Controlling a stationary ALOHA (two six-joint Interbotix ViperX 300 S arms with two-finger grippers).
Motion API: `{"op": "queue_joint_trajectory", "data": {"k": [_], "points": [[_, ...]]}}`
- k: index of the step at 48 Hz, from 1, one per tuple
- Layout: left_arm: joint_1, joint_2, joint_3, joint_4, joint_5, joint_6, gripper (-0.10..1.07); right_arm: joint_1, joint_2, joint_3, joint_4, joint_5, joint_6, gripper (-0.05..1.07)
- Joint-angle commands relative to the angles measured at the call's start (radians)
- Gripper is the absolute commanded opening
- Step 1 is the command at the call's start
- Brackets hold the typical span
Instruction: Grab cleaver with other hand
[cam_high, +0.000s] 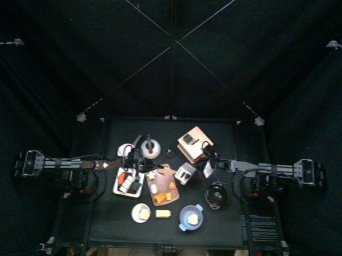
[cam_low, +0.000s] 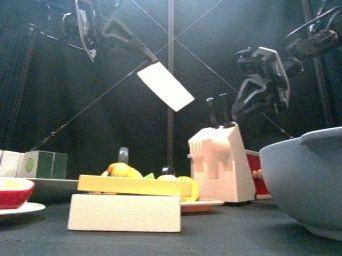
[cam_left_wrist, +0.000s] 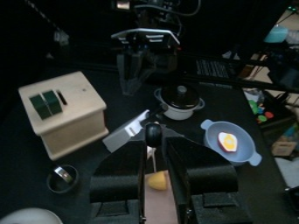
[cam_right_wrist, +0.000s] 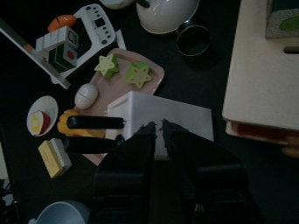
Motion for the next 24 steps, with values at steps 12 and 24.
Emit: {"op": "queue_joint_trajectory", "data": {"k": [12, 24], "points": [[-0.156, 0.006, 0.011, 0.337, -0.158, 0.002, 0.52, 0.002, -0.015, -0.035, 0.0, -0.002, 0.0, 0.59], [-0.219, 0.037, 0.135, 0.522, -0.563, -0.006, 0.52, 0.018, -0.02, -0.1, 0.037, 0.112, 0.002, 0.59]]}}
